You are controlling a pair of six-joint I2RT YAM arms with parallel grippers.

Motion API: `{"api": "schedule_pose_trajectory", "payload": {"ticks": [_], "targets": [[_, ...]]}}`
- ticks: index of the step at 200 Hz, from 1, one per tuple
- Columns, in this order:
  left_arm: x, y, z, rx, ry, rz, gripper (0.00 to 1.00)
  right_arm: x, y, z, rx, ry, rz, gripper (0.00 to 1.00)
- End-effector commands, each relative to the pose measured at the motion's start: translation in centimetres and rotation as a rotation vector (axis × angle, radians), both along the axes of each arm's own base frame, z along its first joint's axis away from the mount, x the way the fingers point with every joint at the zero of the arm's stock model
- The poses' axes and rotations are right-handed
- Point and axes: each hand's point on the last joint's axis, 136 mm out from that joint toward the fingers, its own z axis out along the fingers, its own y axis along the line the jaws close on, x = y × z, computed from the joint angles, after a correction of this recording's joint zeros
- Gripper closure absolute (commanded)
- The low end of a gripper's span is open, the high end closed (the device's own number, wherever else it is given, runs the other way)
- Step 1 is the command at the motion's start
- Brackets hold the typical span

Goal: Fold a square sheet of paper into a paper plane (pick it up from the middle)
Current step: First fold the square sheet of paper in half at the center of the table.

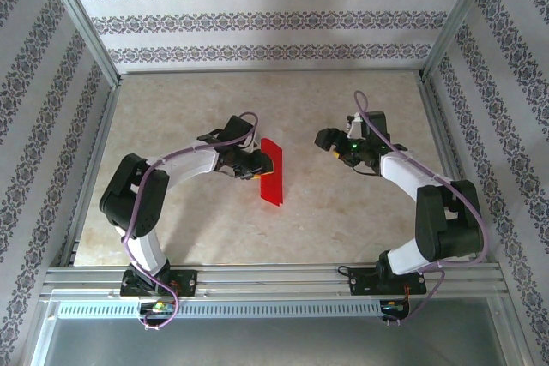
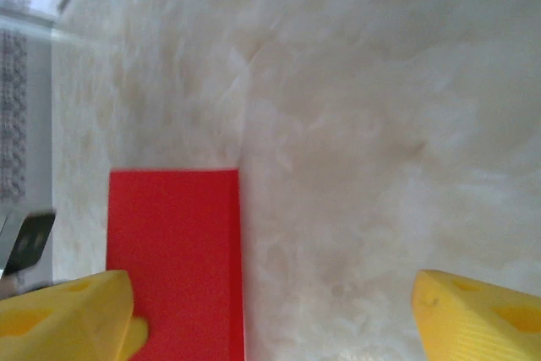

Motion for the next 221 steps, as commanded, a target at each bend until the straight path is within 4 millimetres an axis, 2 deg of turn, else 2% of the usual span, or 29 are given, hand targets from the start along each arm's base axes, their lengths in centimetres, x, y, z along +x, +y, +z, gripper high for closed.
{"api": "schedule_pose_trajectory", "payload": {"ticks": [1, 15, 31, 77, 99, 123, 221], "targets": [[0.9, 1.0, -1.4, 0.031, -0.008, 0.045, 0.70, -1.4, 2.1, -0.8, 0.043, 0.024, 0.082, 0.28], [0.7, 1.6, -2.2, 0.065, 0.005, 0.054, 0.72, -2.1, 3.4, -1.3, 0.052, 0.039, 0.120, 0.39], [0.4, 2.0, -3.1, 0.091, 0.018, 0.058, 0.73, -2.7, 4.7, -1.9, 0.056, 0.057, 0.151, 0.44], [-0.2, 3.2, -5.2, 0.156, 0.063, 0.093, 0.74, -3.4, 7.8, -3.7, 0.054, 0.108, 0.203, 0.48], [-0.4, 3.8, -5.8, 0.185, 0.082, 0.120, 0.74, -3.4, 8.8, -3.9, 0.040, 0.110, 0.215, 0.51], [-0.7, 4.4, -6.5, 0.213, 0.106, 0.142, 0.74, -3.1, 8.9, -4.2, 0.020, 0.109, 0.200, 0.54], [-2.8, 6.9, -9.8, 0.352, 0.231, 0.213, 0.73, -3.0, 8.7, -4.9, 0.005, 0.123, 0.163, 0.53]]}}
